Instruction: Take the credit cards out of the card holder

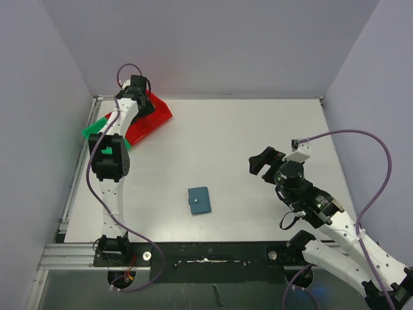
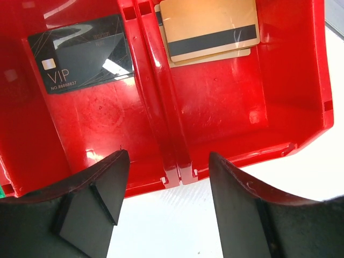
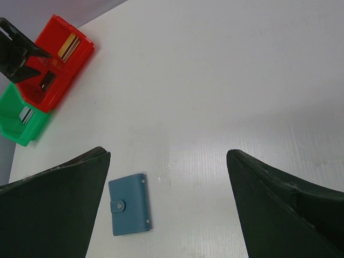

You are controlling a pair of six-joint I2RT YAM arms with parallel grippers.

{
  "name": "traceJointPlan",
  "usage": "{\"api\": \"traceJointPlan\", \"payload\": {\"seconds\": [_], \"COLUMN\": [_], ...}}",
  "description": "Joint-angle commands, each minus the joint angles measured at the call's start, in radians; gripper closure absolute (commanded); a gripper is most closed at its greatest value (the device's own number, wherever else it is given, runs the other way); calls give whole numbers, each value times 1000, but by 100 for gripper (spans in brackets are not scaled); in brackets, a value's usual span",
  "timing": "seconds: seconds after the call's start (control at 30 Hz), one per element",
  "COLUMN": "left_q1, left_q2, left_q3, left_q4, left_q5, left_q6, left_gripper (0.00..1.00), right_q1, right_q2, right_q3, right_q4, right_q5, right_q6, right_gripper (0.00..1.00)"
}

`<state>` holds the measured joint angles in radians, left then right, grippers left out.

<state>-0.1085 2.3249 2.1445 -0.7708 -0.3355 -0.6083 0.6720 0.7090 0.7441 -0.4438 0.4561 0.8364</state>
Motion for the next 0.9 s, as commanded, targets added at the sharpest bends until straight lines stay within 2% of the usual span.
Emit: {"api": "traceJointPlan", "payload": {"seconds": [0.0,0.17,0.4,0.5,0.87], "left_q1": [4,4,5,2,-39], "left_q2": [9,41,72,62,-9], "left_q3": [61,80,110,100,0], "left_q4": [-17,-31,-51,-48,-25], "left_q5": [-27,-24,0,8,26], "left_q6": [2,4,6,5,-22], "left_gripper": [41,45,62,68,80], "right_q1": [-9,-8,-8,-9,-8], "right_q2": [6,15,16,11,4], "right_q3": [11,12,30,35,30], "right_q4": [19,12,-6,-12,-22], "right_q5": [44,46,62,76,99], "right_q6": [-21,-27,-37,-45,-51], "right_gripper": [5,5,5,5,5]}}
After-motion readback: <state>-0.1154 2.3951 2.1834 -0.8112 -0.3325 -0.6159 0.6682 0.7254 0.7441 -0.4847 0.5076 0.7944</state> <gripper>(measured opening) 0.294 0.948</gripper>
